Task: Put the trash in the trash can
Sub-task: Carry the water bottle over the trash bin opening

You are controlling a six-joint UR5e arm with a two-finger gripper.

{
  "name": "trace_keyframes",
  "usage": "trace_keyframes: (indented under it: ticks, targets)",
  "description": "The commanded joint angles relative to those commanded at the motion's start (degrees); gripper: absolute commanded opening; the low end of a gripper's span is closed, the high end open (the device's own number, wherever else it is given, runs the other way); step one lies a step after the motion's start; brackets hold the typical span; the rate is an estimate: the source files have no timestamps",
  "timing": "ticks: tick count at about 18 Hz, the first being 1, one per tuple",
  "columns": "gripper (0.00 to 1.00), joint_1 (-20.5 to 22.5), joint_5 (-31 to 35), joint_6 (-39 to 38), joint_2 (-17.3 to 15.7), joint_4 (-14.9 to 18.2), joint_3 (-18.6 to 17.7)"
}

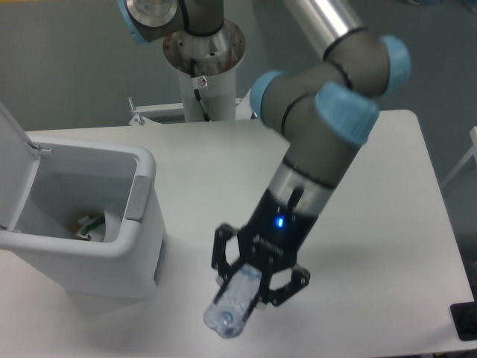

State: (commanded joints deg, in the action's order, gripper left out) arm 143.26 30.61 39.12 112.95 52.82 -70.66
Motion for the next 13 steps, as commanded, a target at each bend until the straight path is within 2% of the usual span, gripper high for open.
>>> trace_keyframes:
  ticks: [3,7,9,13]
  targets:
    - [0.31,0.26,-9.75,-0.36,-1.67,-0.09,1.14]
    - [0.31,-0.17,-20.49,-0.88,-1.76,-0.09,1.06]
    - [0.31,-0.79,-21.47,-2.64,-1.94,-0.09,0.88]
    - [0.31,-2.1,-21.56,-4.14,-4.31,-0.09,-0.7]
